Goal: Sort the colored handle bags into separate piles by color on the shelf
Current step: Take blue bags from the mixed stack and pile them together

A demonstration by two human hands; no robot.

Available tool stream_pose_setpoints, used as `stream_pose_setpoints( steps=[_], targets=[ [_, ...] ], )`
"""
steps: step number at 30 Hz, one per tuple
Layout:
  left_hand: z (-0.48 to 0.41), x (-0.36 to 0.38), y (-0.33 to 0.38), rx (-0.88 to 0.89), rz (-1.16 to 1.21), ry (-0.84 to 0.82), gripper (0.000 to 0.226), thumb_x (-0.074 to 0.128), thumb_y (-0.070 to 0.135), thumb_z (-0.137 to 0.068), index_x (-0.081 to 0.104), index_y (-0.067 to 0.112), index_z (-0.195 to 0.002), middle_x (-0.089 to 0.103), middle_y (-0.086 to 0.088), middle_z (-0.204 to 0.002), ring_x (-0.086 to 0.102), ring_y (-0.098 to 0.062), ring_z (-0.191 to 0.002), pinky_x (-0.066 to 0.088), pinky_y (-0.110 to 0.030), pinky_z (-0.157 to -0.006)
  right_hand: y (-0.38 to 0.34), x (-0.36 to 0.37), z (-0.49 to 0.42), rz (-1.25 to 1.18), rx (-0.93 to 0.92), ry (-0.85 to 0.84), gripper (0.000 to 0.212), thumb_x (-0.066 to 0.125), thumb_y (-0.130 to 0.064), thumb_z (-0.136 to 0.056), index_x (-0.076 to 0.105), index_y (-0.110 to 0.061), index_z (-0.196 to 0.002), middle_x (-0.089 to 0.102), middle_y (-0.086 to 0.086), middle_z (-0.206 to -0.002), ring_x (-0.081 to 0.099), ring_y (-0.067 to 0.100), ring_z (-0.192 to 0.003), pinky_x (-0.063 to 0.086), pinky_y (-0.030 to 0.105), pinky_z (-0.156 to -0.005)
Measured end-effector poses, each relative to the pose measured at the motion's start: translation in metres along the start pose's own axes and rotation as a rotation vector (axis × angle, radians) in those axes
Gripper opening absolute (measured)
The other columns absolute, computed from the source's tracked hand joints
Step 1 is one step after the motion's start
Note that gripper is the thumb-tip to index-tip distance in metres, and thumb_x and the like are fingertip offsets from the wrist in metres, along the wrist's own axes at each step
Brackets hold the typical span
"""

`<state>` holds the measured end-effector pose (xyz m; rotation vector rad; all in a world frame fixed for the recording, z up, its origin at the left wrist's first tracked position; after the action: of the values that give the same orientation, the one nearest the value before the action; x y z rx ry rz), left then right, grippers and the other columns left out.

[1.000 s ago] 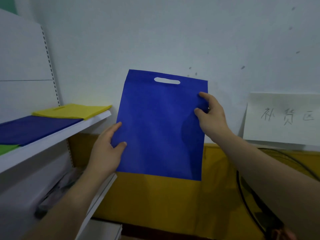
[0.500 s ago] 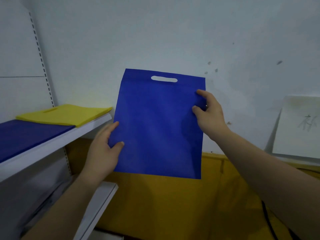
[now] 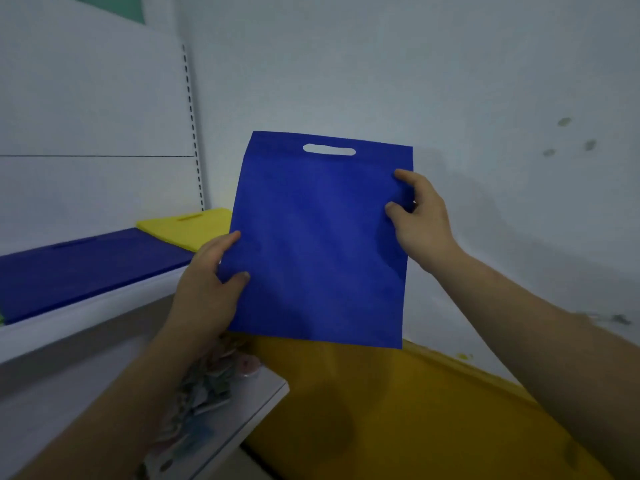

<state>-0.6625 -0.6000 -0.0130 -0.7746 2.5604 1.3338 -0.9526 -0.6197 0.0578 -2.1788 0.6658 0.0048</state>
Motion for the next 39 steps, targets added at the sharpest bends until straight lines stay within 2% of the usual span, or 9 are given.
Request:
stream_pose_setpoints(
  steps=[3, 8, 14, 21, 25, 28, 31, 34, 39],
  targets=[
    [-0.005, -0.016, -0.008, -0.021, -0.119, 0.055, 0.057, 0.059, 0.005, -0.089, 0.042, 0.023, -0.139, 0.041, 0.002, -0.141, 0.041, -0.018, -0.126, 0.036, -0.031, -0.102, 0.008, 0.032, -0.015, -0.072, -0.008, -0.052, 0.047, 0.052, -0.005, -0.093, 0.046, -0.027, -0.135, 0.043, -0.022, -0.122, 0.046, -0.001, -0.105, 0.041, -0.002, -0.071],
    [-0.016, -0.053, -0.025, -0.03, -0.248, 0.149, 0.056, 0.059, 0.003, -0.088, 0.042, 0.019, -0.14, 0.041, -0.001, -0.143, 0.04, -0.018, -0.127, 0.032, -0.024, -0.098, 0.005, 0.095, -0.038, -0.152, -0.033, -0.126, 0.048, 0.052, -0.005, -0.093, 0.045, -0.026, -0.135, 0.043, -0.021, -0.122, 0.046, 0.0, -0.107, 0.041, -0.001, -0.073],
    [-0.029, -0.116, -0.054, -0.129, -0.277, 0.312, 0.055, 0.06, 0.006, -0.088, 0.044, 0.025, -0.138, 0.042, 0.008, -0.138, 0.044, -0.017, -0.124, 0.036, -0.028, -0.101, -0.022, 0.19, -0.066, -0.219, -0.099, -0.257, 0.048, 0.053, -0.006, -0.092, 0.045, -0.025, -0.135, 0.043, -0.018, -0.124, 0.046, 0.005, -0.111, 0.041, 0.018, -0.093],
    [-0.034, -0.177, -0.074, -0.227, -0.315, 0.449, 0.053, 0.06, 0.005, -0.088, 0.048, 0.026, -0.135, 0.048, 0.004, -0.135, 0.052, -0.02, -0.11, 0.044, -0.037, -0.099, -0.045, 0.299, -0.079, -0.341, -0.111, -0.418, 0.048, 0.053, -0.006, -0.092, 0.045, -0.026, -0.135, 0.045, -0.013, -0.123, 0.05, 0.009, -0.107, 0.044, 0.017, -0.083],
    [-0.033, -0.203, -0.089, -0.338, -0.366, 0.486, 0.053, 0.06, 0.006, -0.088, 0.048, 0.028, -0.135, 0.053, -0.005, -0.129, 0.057, -0.023, -0.098, 0.048, -0.036, -0.089, -0.055, 0.354, -0.078, -0.368, -0.121, -0.558, 0.049, 0.052, -0.008, -0.093, 0.042, -0.026, -0.137, 0.044, -0.013, -0.12, 0.054, 0.002, -0.091, 0.043, 0.008, -0.067],
    [-0.033, -0.215, -0.097, -0.413, -0.421, 0.473, 0.054, 0.061, 0.01, -0.088, 0.046, 0.027, -0.137, 0.054, -0.006, -0.129, 0.057, -0.019, -0.089, 0.046, -0.03, -0.079, -0.063, 0.392, -0.079, -0.325, -0.161, -0.679, 0.052, 0.052, -0.01, -0.093, 0.037, -0.026, -0.14, 0.045, -0.011, -0.121, 0.053, 0.008, -0.091, 0.046, 0.018, -0.072],
    [-0.033, -0.223, -0.107, -0.507, -0.478, 0.437, 0.058, 0.065, 0.017, -0.087, 0.043, 0.025, -0.14, 0.052, -0.005, -0.132, 0.055, -0.016, -0.092, 0.043, -0.028, -0.08, -0.067, 0.434, -0.076, -0.223, -0.206, -0.85, 0.055, 0.053, -0.012, -0.093, 0.034, -0.024, -0.143, 0.047, -0.004, -0.126, 0.054, 0.015, -0.094, 0.05, 0.027, -0.077],
    [-0.031, -0.227, -0.119, -0.62, -0.579, 0.344, 0.064, 0.067, 0.025, -0.085, 0.038, 0.025, -0.143, 0.047, -0.002, -0.138, 0.049, -0.014, -0.102, 0.039, -0.026, -0.087, -0.066, 0.468, -0.071, -0.097, -0.277, -0.963, 0.056, 0.054, -0.013, -0.093, 0.031, -0.02, -0.144, 0.047, 0.005, -0.134, 0.054, 0.023, -0.106, 0.05, 0.034, -0.086],
    [-0.03, -0.224, -0.142, -0.756, -0.699, 0.162, 0.07, 0.068, 0.035, -0.083, 0.037, 0.021, -0.144, 0.04, 0.001, -0.147, 0.041, -0.016, -0.131, 0.029, -0.025, -0.103, -0.052, 0.505, -0.064, 0.116, -0.426, -1.082, 0.055, 0.052, -0.016, -0.093, 0.03, -0.016, -0.144, 0.046, 0.008, -0.136, 0.049, 0.024, -0.113, 0.043, 0.029, -0.085]
  ],
)
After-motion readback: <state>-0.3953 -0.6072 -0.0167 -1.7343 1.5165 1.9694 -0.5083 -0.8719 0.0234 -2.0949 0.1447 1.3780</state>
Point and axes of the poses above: each hand's wrist, its own z-axis away from the middle knuckle, its own x-axis out of the palm, y = z × x, the point moved 6 cm from there along -z, towards the middle knuckle
